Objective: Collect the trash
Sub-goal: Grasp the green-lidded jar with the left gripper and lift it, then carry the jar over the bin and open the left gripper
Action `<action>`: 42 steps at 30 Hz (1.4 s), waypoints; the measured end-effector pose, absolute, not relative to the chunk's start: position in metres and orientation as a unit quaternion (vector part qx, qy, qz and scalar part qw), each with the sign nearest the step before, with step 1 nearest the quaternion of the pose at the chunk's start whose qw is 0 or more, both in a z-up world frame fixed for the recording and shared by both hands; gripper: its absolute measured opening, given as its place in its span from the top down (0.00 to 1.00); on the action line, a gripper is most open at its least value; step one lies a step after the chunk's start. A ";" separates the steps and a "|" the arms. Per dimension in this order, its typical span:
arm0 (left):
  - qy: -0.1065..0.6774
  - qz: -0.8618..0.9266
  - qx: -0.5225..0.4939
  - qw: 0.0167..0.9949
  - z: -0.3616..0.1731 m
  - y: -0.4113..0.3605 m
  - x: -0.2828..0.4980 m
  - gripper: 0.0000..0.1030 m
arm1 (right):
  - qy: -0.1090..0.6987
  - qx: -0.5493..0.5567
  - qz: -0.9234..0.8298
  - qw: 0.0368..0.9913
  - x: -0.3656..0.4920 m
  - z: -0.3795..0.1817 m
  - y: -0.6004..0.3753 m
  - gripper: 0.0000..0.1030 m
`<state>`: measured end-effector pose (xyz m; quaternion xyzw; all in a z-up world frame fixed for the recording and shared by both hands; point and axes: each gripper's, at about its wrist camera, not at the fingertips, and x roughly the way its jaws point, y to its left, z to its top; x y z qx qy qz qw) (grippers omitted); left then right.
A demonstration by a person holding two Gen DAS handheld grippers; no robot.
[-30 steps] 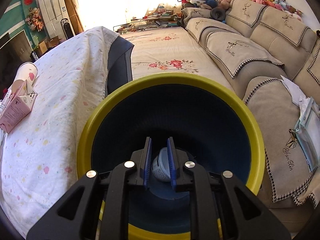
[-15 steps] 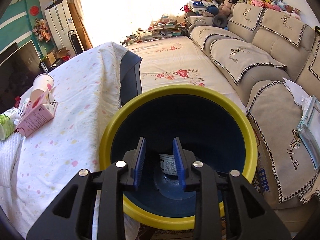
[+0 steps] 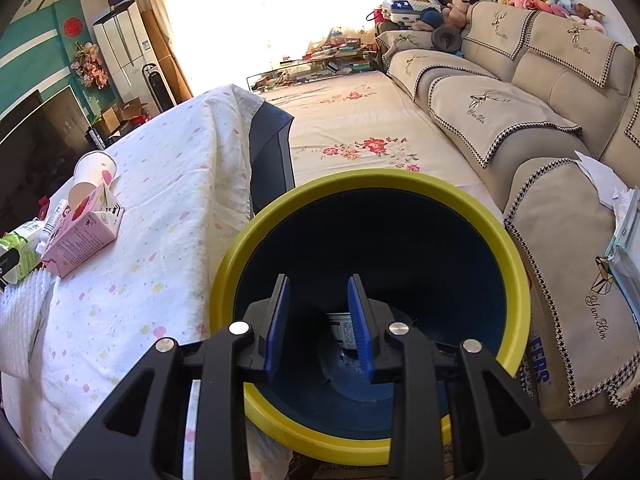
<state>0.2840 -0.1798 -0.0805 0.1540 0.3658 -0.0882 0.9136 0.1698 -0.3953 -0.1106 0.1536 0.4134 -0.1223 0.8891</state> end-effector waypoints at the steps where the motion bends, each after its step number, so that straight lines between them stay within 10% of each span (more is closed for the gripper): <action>1: 0.370 -0.088 0.153 0.912 -0.082 -0.180 0.287 0.30 | 0.414 0.154 -0.122 0.889 0.169 -0.112 -0.395 0.71; 13: 0.342 -0.088 0.120 0.928 -0.066 -0.160 0.291 0.47 | 0.410 0.154 -0.119 0.891 0.166 -0.111 -0.392 0.68; 42: 0.219 -0.186 0.098 0.953 0.068 -0.171 0.198 0.48 | 0.373 0.157 -0.114 0.907 0.137 -0.081 -0.389 0.68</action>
